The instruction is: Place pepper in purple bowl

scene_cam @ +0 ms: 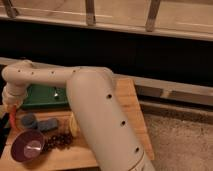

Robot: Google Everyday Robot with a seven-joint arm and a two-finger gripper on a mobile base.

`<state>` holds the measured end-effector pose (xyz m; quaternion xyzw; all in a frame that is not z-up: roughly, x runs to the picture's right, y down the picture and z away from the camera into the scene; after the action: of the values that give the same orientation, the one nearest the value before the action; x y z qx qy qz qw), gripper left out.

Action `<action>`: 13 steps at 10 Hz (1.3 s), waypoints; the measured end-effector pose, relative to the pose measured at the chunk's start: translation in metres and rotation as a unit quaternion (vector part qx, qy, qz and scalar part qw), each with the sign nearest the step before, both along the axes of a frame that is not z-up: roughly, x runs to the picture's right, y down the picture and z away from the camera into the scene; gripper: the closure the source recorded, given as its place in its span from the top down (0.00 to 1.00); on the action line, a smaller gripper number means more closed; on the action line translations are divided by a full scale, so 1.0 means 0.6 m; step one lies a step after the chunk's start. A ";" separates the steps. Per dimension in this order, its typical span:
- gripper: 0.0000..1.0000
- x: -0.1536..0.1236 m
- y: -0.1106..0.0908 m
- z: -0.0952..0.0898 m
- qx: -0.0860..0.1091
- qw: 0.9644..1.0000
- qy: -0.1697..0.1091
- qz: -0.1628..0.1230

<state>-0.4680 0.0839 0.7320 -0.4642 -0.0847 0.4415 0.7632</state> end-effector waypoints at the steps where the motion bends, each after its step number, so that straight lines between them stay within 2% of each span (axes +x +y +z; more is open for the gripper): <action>1: 0.00 0.003 0.003 -0.011 -0.001 1.000 -0.003 -0.003; 3: 0.00 0.018 0.018 -0.031 -0.007 1.000 -0.002 -0.016; 6: 0.00 0.063 0.040 -0.053 -0.025 0.999 0.014 -0.032; 8: 0.02 0.087 0.061 -0.044 -0.047 0.998 0.023 -0.033; 9: 0.08 0.100 0.075 -0.029 -0.060 0.997 0.028 -0.029; 11: 0.28 0.117 0.108 0.003 -0.089 0.996 0.025 -0.013; 13: 0.48 0.127 0.118 0.019 -0.104 0.994 0.024 -0.002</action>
<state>-0.3915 0.1545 0.7432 -0.5302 -0.0192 0.4576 0.7135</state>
